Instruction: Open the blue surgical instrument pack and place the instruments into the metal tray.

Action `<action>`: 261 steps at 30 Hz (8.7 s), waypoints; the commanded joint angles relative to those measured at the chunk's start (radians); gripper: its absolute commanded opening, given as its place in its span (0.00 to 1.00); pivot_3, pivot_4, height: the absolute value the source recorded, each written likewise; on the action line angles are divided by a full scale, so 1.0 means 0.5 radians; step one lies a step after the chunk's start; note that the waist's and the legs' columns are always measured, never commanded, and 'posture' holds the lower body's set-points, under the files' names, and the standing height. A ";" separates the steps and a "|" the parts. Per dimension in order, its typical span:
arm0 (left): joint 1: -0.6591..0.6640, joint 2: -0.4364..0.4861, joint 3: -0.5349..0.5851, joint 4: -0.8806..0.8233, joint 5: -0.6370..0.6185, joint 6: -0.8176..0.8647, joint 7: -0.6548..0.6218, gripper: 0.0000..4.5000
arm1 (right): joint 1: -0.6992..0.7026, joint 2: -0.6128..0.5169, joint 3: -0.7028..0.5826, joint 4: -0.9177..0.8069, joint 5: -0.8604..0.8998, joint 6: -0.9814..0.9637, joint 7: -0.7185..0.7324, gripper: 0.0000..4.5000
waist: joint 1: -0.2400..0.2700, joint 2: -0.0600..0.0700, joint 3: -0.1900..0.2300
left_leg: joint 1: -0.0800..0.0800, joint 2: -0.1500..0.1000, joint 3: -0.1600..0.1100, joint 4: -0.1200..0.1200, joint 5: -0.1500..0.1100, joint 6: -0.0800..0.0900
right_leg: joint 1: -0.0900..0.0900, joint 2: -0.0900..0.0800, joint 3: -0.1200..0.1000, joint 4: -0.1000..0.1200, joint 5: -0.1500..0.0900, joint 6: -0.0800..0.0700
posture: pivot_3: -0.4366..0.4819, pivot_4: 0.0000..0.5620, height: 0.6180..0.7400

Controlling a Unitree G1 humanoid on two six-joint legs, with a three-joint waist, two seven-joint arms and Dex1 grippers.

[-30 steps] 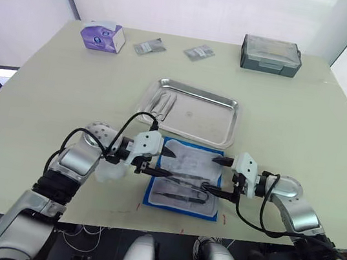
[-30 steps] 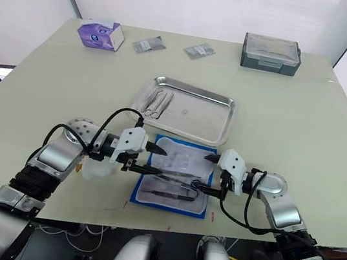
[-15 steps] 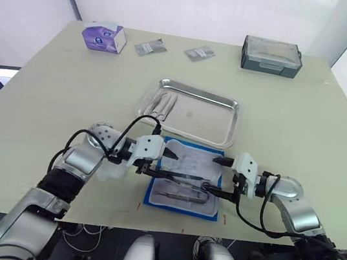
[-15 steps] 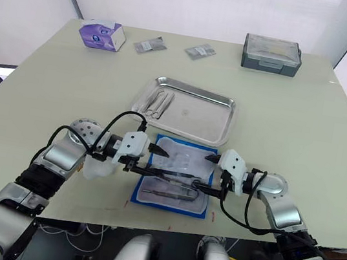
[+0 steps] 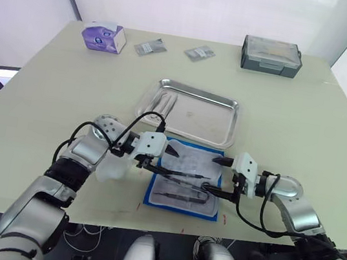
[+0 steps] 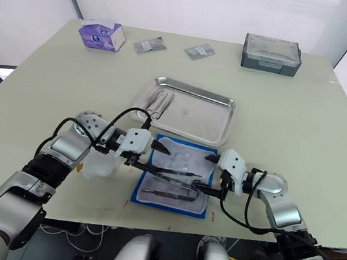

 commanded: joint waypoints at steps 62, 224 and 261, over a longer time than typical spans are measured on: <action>-0.048 0.177 0.049 -0.636 0.027 0.806 -0.035 0.01 | 0.082 -0.022 0.150 0.179 -0.167 0.067 0.013 1.00 | -0.004 0.001 0.005 | -0.002 0.000 0.001 0.000 0.000 0.000 | -0.002 0.001 0.002 -0.001 0.000 0.000 | 0.48 0.27 0.93; 0.349 0.048 0.571 -0.781 -0.641 0.875 0.313 0.99 | 0.047 -0.030 0.194 0.270 -0.210 -0.023 0.038 1.00 | -0.044 -0.007 0.012 | 0.005 0.011 0.010 -0.015 0.005 -0.011 | -0.003 0.005 0.014 -0.004 0.000 -0.005 | 0.48 0.27 0.93; 0.562 -0.079 0.311 0.067 -0.431 -0.184 -0.249 0.99 | 0.079 -0.108 0.159 0.161 -0.166 0.015 0.067 1.00 | 0.004 0.007 0.007 | 0.005 0.012 0.012 -0.015 0.005 -0.009 | -0.003 0.005 0.006 -0.005 0.001 -0.004 | 0.48 0.27 0.93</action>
